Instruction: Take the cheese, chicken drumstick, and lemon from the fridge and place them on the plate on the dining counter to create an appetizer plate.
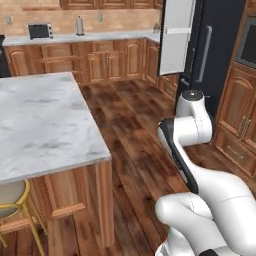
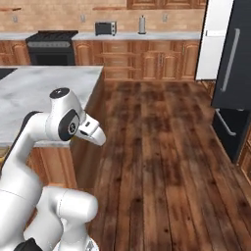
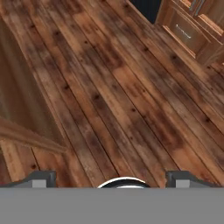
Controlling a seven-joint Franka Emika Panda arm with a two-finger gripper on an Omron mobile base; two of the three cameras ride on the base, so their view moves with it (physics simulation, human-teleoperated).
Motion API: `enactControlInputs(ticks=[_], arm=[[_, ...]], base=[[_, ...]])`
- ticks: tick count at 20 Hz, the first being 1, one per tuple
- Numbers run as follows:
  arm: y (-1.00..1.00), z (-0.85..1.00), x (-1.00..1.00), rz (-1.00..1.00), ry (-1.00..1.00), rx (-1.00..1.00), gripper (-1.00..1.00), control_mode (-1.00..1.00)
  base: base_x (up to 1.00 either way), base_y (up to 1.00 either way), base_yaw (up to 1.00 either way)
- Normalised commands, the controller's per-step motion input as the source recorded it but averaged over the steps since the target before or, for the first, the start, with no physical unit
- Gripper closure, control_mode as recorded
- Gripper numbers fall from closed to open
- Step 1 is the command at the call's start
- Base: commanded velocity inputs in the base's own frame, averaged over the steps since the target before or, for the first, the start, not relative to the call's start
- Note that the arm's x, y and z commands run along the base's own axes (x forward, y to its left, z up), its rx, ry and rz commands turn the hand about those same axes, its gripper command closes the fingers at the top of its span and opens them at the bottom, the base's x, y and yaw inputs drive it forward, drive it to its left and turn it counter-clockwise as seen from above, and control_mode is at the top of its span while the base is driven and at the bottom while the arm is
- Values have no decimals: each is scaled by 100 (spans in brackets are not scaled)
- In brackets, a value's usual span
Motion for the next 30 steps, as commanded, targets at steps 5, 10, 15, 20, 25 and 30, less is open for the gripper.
enactControlInputs(ticks=[5,10,15,20,25,30], arm=[[0,0,0,0,0,0,-100,100],[0,0,0,0,0,0,-100,100],[0,0,0,0,0,0,-100,100],[0,0,0,0,0,0,-100,100],[0,0,0,0,0,0,-100,100],[0,0,0,0,0,0,-100,100]], base=[[100,-100,12],[100,-88,3],[100,-42,0],[100,-5,0],[100,-5,-1],[100,-10,-12]])
